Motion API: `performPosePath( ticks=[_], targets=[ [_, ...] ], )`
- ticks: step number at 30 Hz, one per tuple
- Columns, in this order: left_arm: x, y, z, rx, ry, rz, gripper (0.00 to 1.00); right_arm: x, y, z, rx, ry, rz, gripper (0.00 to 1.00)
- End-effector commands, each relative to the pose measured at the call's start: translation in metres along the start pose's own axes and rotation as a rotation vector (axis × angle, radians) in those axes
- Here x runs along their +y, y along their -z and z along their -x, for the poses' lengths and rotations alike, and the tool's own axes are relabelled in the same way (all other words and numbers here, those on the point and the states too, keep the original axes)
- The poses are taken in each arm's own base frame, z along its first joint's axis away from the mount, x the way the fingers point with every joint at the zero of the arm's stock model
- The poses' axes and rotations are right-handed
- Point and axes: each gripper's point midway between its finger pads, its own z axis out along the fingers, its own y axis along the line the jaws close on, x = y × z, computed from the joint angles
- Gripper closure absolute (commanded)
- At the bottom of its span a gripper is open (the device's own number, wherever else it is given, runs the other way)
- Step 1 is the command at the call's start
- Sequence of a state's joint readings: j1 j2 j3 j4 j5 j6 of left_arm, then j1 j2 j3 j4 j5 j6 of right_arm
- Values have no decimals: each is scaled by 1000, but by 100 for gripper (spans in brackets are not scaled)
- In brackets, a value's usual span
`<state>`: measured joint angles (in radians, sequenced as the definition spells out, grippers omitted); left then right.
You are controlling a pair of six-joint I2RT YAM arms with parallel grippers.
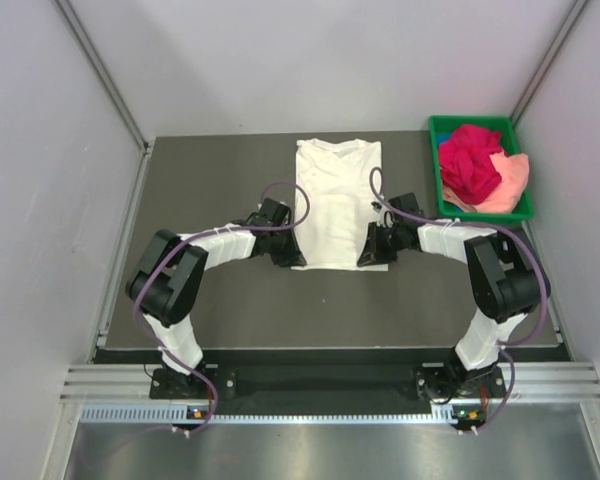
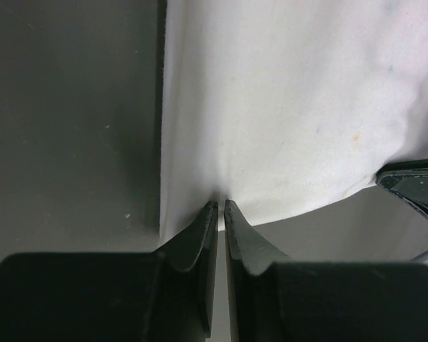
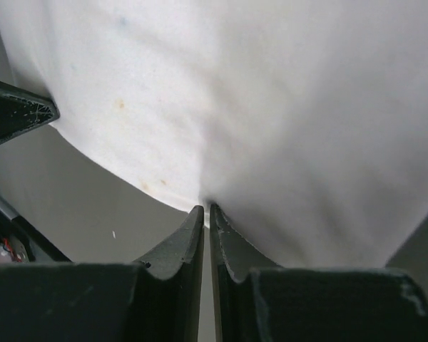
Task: Fold and stack the t-shirts
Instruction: Fold the tshirt
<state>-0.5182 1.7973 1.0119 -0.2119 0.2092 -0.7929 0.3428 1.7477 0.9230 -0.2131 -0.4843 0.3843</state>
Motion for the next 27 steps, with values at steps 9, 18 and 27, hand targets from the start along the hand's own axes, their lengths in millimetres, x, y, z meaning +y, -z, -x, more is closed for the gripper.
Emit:
performPosePath(
  ticks=[9, 18, 27],
  targets=[
    [17, 37, 12, -40, -49, 163, 75, -37, 41, 7, -119, 4, -246, 82],
    [29, 36, -2, -3, -41, 178, 75, -61, 44, 3, -129, -5, -341, 81],
    [2, 60, 9, -17, 23, -69, 62, -55, 84, 15, -277, -273, -452, 61]
  ],
)
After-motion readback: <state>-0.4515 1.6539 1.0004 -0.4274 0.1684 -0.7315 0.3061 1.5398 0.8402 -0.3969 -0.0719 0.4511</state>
